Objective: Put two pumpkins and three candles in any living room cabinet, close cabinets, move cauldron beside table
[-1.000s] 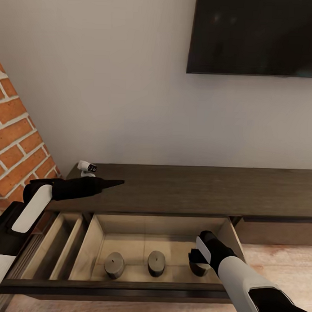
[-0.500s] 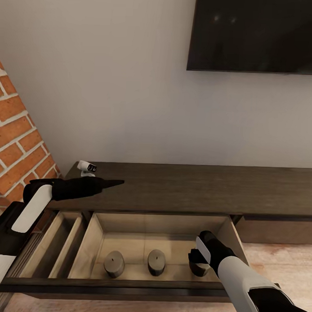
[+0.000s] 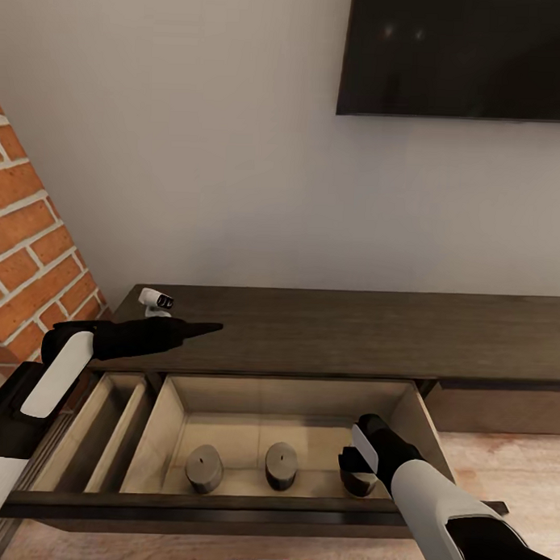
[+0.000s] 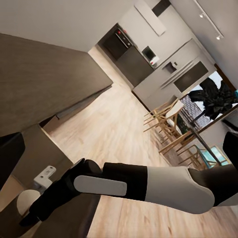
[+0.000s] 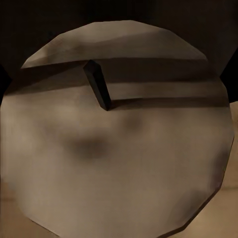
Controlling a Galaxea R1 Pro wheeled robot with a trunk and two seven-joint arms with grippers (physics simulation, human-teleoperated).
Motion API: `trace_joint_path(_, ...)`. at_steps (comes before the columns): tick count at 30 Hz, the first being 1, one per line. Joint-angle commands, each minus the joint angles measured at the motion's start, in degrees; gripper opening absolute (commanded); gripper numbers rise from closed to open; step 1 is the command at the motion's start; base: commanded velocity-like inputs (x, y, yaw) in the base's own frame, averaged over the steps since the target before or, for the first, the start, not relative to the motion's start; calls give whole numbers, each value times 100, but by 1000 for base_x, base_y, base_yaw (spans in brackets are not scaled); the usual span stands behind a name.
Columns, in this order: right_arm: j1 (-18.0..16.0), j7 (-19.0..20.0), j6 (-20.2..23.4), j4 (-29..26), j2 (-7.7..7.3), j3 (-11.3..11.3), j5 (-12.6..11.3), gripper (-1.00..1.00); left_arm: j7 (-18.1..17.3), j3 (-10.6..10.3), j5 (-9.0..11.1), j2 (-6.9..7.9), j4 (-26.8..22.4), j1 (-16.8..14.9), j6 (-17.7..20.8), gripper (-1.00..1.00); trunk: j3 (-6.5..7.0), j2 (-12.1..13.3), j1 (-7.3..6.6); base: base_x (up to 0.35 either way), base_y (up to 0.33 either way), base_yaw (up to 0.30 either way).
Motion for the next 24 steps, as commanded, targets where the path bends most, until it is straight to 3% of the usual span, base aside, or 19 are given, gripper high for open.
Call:
trace_joint_path(1,-1,-2,6,-5,-1,2,6,-100,0,0,3,0,0,0,1,100,0,-2,0,0,0,0)
trace_joint_path(24,-54,-71,33,137,44,14,15,-100,0,0,3,-8,0,0,1,100,-37,-2,0,0,0,0)
